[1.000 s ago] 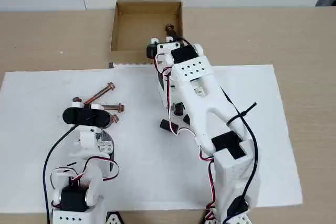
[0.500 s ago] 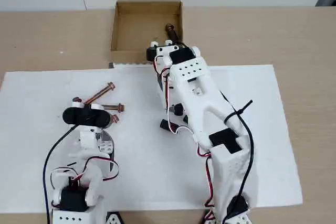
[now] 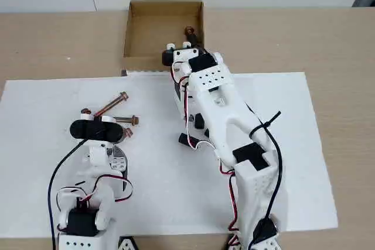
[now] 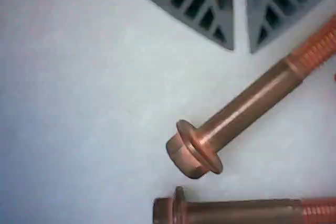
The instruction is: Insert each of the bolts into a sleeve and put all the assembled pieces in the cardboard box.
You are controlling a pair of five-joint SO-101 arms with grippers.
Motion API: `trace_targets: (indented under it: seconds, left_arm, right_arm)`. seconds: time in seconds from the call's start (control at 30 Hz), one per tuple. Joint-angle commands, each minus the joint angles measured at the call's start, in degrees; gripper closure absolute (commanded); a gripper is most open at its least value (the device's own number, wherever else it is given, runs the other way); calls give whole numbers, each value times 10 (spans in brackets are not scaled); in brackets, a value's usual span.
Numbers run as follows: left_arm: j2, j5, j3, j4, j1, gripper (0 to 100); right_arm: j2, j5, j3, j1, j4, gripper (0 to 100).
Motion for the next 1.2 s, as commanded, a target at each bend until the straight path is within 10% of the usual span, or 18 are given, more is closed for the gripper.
trace_targets:
  seconds: [0.0, 0.4, 0.6, 1.17]
  left_arm:
    - [-4, -3, -4, -15, -4, 994]
    - [-4, -3, -4, -15, -4, 994]
    - [-4, -3, -4, -15, -4, 994]
    - [-4, -3, -4, -15, -4, 994]
  right_arm:
    - [-5, -3, -7, 5, -14, 790]
    - [52, -4, -5, 5, 6, 793]
    - [58, -1, -6, 5, 5, 997]
    - [-125, 39, -7, 5, 70, 996]
